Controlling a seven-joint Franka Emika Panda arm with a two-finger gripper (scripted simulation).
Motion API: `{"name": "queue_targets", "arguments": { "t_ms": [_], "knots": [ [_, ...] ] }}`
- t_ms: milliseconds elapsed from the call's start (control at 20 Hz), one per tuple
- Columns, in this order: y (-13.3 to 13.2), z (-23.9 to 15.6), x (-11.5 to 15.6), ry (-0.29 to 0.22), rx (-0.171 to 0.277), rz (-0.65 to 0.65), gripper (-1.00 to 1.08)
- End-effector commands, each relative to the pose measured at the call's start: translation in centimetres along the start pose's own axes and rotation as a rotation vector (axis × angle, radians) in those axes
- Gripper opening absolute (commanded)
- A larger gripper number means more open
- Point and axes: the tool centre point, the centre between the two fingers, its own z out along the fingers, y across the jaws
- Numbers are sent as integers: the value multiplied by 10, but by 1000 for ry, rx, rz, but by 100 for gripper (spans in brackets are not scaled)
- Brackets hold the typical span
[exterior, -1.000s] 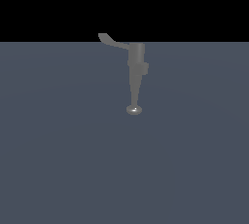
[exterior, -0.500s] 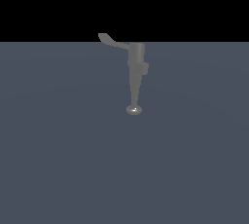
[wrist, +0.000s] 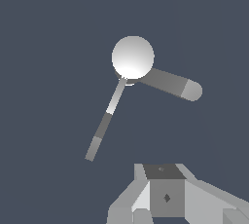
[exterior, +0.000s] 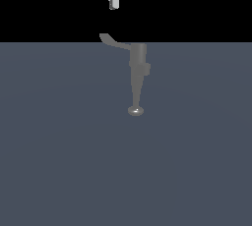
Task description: Turn on the faucet by rotating a designated handle.
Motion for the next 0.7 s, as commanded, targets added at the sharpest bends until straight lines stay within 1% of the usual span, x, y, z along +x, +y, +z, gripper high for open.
{"name": "queue_targets", "arguments": {
  "t_ms": [0, 350, 650],
  "knots": [
    [-14, 11, 4, 10, 0, 65, -100],
    [-51, 41, 12, 46, 1, 234, -100],
    [-72, 62, 16, 74, 5, 336, -100]
  ]
}}
